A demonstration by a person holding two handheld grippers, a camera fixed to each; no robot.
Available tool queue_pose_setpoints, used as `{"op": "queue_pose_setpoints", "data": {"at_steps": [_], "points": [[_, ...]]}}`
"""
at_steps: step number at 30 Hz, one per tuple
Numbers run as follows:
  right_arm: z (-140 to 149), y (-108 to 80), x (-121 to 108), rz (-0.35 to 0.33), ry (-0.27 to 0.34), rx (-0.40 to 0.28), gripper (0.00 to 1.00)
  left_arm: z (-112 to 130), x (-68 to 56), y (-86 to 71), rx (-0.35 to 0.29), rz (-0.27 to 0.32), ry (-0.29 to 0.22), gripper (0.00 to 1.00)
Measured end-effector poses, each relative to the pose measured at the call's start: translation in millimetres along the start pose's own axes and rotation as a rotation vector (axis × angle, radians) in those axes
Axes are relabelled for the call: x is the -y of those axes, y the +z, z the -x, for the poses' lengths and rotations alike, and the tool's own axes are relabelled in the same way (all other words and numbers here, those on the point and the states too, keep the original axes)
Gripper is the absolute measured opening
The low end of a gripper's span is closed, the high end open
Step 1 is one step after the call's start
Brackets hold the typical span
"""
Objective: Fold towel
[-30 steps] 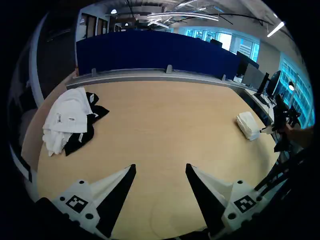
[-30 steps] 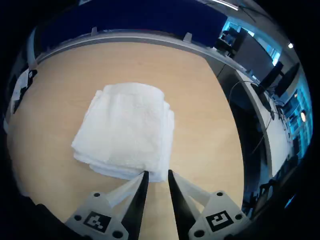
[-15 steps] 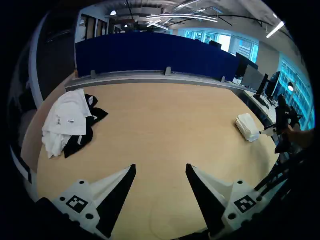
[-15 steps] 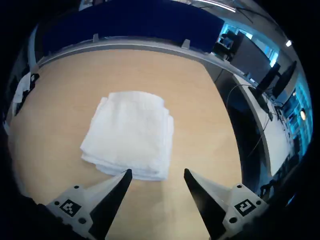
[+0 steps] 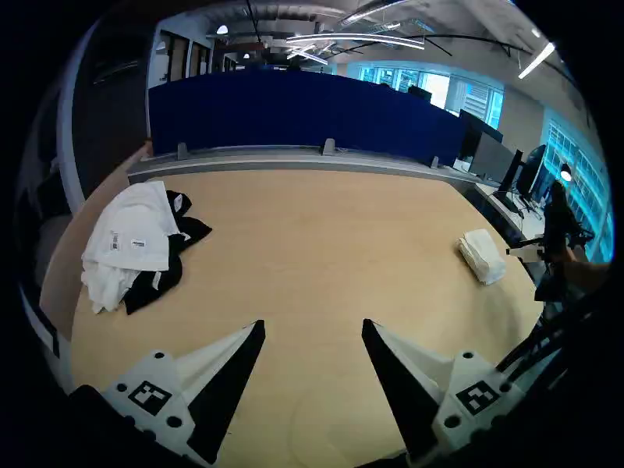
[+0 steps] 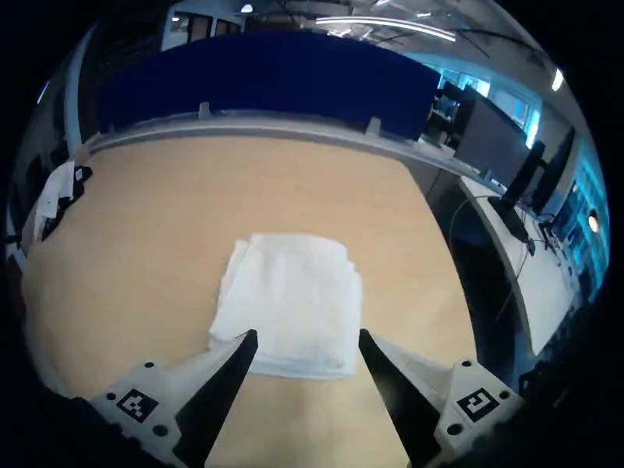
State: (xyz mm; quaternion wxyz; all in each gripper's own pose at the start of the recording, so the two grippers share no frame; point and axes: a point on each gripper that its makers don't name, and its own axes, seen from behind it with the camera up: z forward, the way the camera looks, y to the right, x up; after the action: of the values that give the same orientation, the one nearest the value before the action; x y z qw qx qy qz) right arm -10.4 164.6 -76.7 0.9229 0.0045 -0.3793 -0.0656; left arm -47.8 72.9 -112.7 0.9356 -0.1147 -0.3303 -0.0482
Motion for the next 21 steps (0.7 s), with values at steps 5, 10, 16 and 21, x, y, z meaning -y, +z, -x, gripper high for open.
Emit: {"op": "queue_pose_setpoints", "data": {"at_steps": [5,10,16,21], "points": [[-49,-20.1,28,-0.033,0.060,-0.183,1.00,-4,2.4,1.1,-0.013,-0.002,0.001,0.92],[-105,-58.4,59,-0.080,0.121,-0.395,1.00,-12,3.5,3.1,-0.033,-0.004,0.003,0.92],[-151,-103.1,83,-0.100,0.159,-0.585,1.00,-21,3.2,7.3,-0.061,-0.004,0.003,0.92],[-167,-119.8,95,-0.102,0.153,-0.638,1.00,-32,3.9,10.9,-0.091,-0.009,0.007,0.92]]}}
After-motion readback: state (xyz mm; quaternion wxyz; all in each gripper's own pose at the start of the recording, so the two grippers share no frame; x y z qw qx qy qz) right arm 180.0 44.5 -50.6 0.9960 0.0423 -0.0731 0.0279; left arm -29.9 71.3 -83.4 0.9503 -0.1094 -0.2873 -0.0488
